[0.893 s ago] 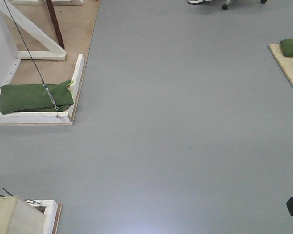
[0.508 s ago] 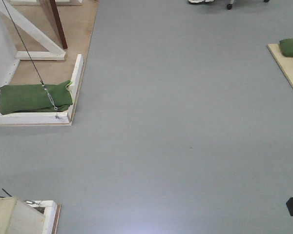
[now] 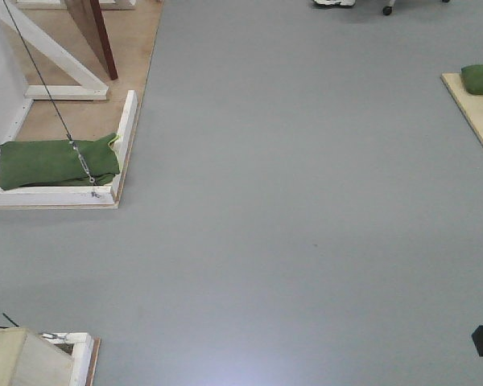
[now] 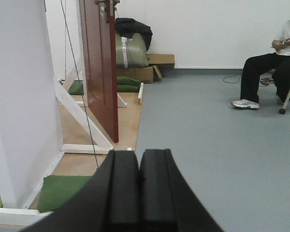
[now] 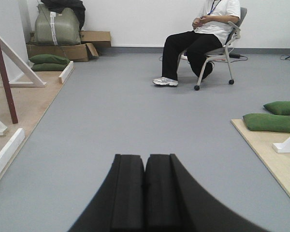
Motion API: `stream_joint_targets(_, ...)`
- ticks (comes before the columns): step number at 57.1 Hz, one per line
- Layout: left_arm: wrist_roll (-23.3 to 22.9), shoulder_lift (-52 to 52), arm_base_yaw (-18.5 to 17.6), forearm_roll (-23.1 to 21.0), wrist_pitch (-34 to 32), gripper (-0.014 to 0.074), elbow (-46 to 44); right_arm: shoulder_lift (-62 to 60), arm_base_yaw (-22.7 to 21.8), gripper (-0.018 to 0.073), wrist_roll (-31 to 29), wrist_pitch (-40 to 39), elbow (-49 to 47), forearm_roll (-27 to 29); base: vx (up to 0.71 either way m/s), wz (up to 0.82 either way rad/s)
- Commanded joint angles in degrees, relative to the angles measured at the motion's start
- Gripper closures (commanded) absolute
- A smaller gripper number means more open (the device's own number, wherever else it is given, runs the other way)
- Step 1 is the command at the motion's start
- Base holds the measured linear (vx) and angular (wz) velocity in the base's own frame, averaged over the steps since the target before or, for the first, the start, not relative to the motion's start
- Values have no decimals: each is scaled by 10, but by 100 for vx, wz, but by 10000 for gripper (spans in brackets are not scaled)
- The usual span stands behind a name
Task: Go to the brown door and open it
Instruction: 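Drive the base forward toward the reddish-brown door frame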
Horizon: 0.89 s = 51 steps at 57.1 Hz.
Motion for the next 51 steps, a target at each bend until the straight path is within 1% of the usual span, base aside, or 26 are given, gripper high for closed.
stream_joint_targets(1,-6,-9,-4,-4,-45,603,-17,-7,-3,559,-3,-46,2,-3,5,0)
stream_joint_targets(26,-6,-10,-5,-4,-45,603,-17,-8,-1,559,-3,-46,2,-3,12,0)
stream_joint_targets(51,-6,-10,-4,-4,-45,603,-17,-9,-2,559,-3,-47,2,-3,30,-1)
